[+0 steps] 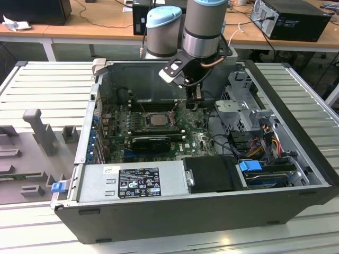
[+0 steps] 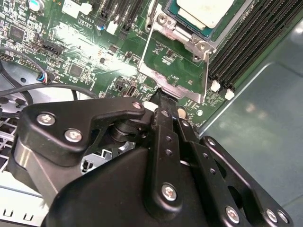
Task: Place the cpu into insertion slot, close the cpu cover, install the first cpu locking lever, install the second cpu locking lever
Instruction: 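Close the cpu cover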
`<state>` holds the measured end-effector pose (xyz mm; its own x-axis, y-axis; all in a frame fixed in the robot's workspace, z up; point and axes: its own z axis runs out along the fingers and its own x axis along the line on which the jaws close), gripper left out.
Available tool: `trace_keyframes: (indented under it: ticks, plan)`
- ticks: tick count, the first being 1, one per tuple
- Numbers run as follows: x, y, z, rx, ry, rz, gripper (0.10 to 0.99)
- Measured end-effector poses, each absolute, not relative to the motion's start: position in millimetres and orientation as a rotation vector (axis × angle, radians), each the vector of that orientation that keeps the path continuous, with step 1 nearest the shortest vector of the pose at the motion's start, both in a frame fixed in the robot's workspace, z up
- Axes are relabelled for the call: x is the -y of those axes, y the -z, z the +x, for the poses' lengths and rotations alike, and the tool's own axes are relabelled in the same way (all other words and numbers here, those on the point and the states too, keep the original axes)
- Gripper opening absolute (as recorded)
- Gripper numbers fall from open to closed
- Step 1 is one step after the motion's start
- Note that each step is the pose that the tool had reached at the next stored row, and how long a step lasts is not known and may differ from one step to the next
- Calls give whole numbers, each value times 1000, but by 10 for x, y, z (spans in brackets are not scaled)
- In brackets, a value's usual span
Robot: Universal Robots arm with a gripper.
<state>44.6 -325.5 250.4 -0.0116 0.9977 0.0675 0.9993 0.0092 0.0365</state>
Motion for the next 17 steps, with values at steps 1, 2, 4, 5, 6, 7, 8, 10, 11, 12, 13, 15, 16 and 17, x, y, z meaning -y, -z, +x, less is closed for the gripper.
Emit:
trace_keyframes:
  ticks: [1,2,4,5,6,7,8,10,11,12,13,15,16,17]
  plan:
    - [3255,-2504,445,2216,115,-2193,106]
    - [3255,-2503,441,2216,115,-2193,106]
    - [3255,-2503,437,2216,115,-2193,106]
    - [3255,-2502,435,2216,115,-2193,106]
    - [3255,-2502,434,2216,115,-2193,106]
    - [3255,-2502,431,2216,115,-2193,106]
    - [3255,-2502,428,2216,115,-2193,106]
    - [3255,-2501,423,2216,115,-2193,106]
    - [3255,-2501,419,2216,115,-2193,106]
    - [3255,-2500,414,2216,115,-2193,106]
    - [3255,-2499,409,2216,115,-2193,106]
    - [3255,-2499,404,2216,115,-2193,106]
    - [3255,-2498,399,2216,115,-2193,106]
    - [3255,-2497,397,2216,115,-2193,106]
